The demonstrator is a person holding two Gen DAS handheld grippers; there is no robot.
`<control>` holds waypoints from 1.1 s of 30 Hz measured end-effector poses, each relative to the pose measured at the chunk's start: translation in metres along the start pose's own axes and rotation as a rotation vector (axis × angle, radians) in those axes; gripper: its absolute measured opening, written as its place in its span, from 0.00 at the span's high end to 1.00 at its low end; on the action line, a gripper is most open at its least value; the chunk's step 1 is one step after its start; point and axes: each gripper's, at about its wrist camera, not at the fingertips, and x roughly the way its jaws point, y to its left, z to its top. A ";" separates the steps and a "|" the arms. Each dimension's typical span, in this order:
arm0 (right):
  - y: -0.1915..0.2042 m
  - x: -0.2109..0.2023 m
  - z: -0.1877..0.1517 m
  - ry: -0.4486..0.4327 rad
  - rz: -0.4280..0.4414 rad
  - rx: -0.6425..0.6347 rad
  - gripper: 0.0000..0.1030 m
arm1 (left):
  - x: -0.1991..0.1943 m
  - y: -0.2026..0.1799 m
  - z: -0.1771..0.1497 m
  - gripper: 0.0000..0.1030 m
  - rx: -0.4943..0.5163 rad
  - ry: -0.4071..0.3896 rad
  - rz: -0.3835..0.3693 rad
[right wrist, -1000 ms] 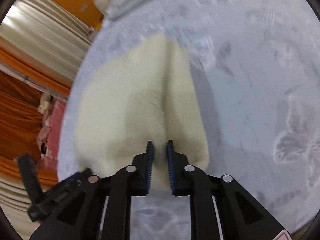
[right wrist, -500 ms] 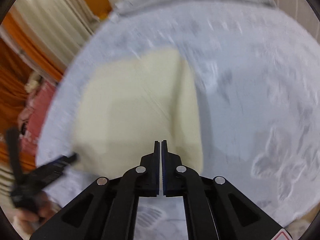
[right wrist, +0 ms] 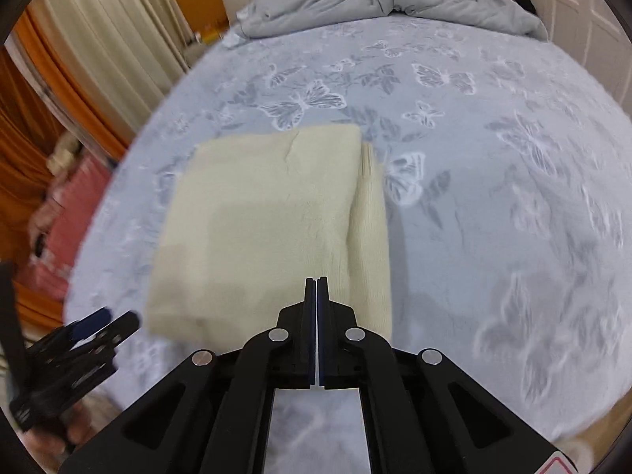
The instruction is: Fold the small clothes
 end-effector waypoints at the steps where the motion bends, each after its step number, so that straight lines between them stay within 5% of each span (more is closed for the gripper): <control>1: -0.003 0.006 -0.008 0.025 0.006 0.007 1.00 | -0.003 -0.002 -0.006 0.41 -0.003 -0.003 0.005; 5: -0.013 0.059 -0.022 0.160 -0.051 0.011 1.00 | 0.014 -0.003 -0.020 0.41 -0.046 0.057 0.003; 8: -0.027 0.083 -0.017 0.185 -0.068 0.040 1.00 | 0.045 0.000 -0.023 0.41 -0.060 0.101 0.078; 13: -0.011 0.044 -0.018 0.125 -0.090 -0.007 1.00 | 0.055 0.017 -0.026 0.42 -0.116 0.135 0.093; 19: -0.008 -0.021 -0.060 -0.013 -0.104 0.008 1.00 | 0.002 0.009 -0.042 0.42 -0.030 0.027 0.069; 25: -0.004 -0.042 -0.084 -0.058 -0.148 -0.004 0.88 | -0.027 -0.012 -0.060 0.28 0.013 -0.023 0.039; 33: -0.004 -0.054 -0.107 -0.149 -0.204 0.025 0.41 | -0.040 -0.033 -0.084 0.24 0.033 -0.061 0.005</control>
